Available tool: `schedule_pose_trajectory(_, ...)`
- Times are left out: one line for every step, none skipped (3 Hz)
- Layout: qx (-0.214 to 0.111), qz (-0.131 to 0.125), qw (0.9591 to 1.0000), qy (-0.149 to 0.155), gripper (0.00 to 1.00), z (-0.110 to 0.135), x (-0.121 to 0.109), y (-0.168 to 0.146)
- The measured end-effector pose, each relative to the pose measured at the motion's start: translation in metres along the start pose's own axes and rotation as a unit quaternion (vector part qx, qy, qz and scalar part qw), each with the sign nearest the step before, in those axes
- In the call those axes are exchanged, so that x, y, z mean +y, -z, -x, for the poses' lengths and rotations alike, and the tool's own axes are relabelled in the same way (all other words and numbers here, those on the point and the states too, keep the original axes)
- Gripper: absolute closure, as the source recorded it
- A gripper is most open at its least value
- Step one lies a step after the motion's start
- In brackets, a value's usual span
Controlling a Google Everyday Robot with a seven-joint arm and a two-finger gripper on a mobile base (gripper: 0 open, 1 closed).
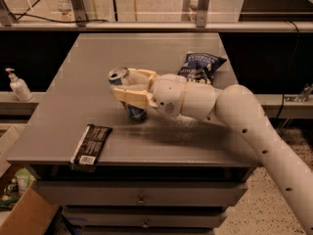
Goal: Place redbull can upright
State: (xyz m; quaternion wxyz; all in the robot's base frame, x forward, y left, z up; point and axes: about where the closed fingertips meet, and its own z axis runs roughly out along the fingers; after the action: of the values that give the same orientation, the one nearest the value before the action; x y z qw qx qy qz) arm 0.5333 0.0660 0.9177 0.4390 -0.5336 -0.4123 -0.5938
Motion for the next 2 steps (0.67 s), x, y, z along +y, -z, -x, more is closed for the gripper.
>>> schedule_pose_trajectory(-0.002, 0.018, 0.9998, -0.008, 0.82, 0.0051, 0.0018, 0.0045)
schedule_pose_trajectory(-0.003, 0.032, 0.9995, -0.007, 0.59, 0.0057, 0.0029, 0.0089)
